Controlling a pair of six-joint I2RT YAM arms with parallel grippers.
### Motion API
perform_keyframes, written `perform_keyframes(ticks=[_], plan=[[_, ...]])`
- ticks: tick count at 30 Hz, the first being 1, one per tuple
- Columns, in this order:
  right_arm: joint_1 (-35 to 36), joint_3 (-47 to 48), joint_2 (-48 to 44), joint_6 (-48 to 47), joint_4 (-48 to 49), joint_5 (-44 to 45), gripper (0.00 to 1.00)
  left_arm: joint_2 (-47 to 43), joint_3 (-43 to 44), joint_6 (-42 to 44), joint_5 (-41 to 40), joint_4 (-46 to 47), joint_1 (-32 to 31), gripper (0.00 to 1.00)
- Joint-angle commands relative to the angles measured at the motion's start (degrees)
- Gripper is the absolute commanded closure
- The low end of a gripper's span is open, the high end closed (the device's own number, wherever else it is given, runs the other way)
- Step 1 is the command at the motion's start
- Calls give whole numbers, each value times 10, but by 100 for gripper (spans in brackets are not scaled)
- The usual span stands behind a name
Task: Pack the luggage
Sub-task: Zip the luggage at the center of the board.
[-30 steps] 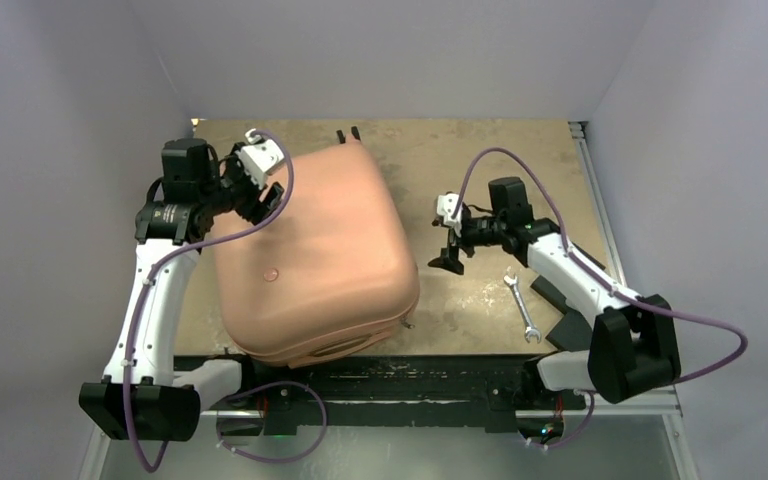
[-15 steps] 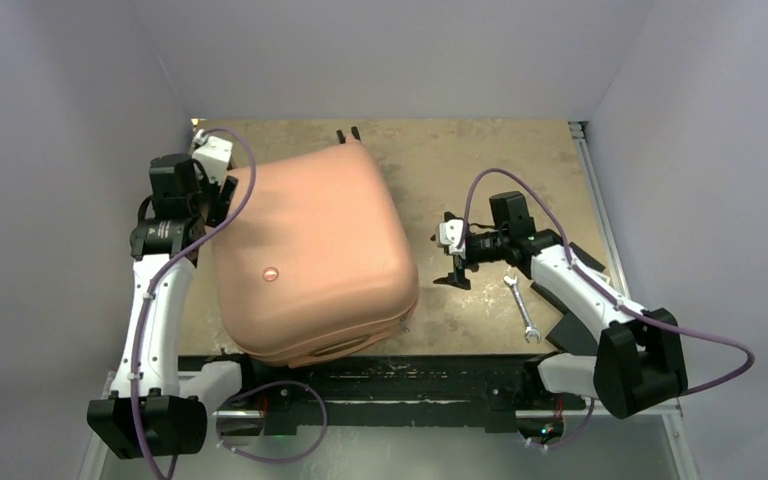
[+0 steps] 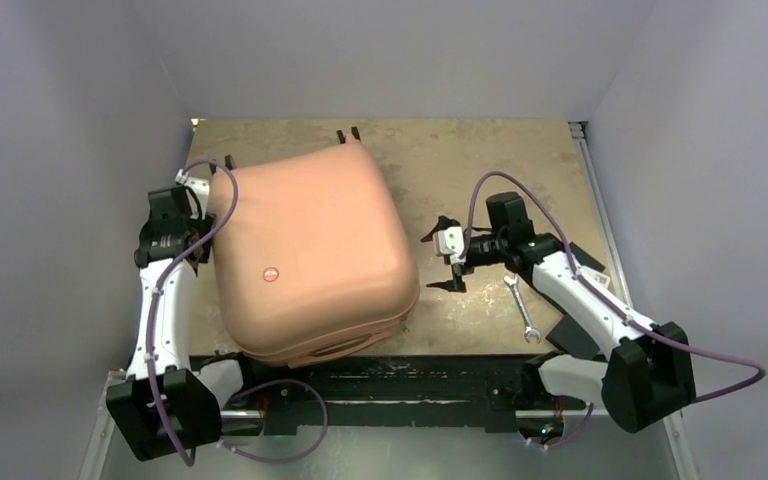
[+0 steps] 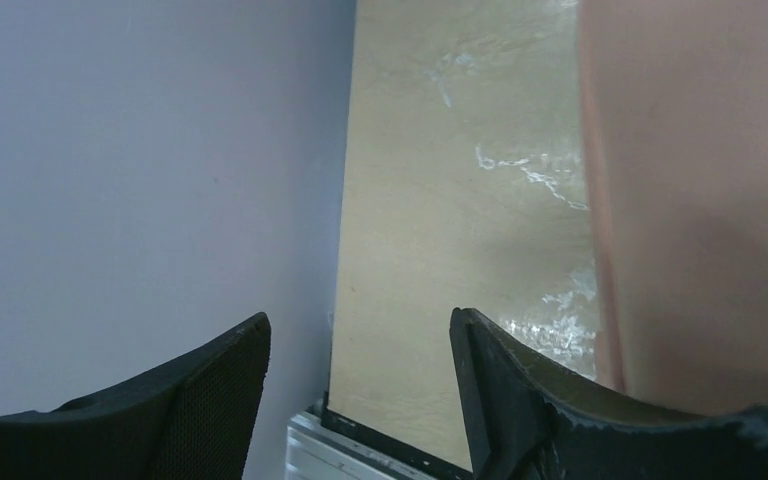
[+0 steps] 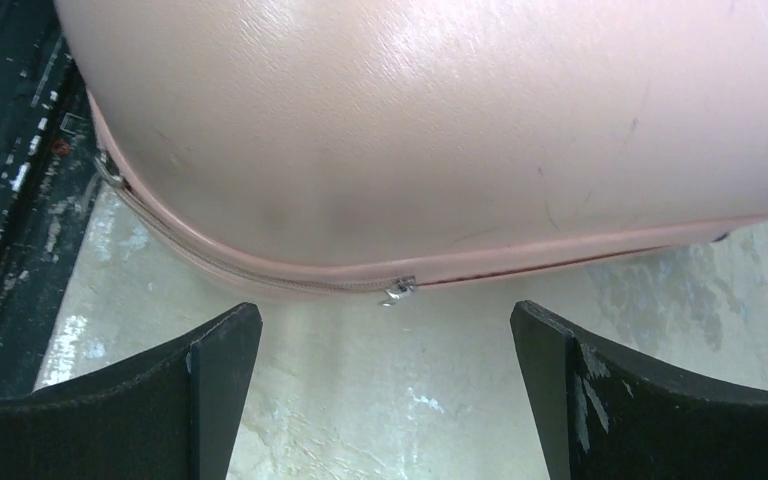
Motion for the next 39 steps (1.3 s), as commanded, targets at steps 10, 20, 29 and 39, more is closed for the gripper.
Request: perform_keyframes(ticks=[10, 20, 29, 39], plan=[[8, 89, 74, -15, -93, -77, 1, 65, -64, -34, 117, 80, -76, 35], [8, 70, 70, 262, 160, -1, 1, 153, -35, -97, 153, 102, -159, 38], [8, 90, 133, 336, 258, 105, 1, 178, 8, -119, 181, 96, -214, 37], [7, 171, 251, 410, 332, 243, 1, 192, 3, -130, 245, 86, -235, 36]])
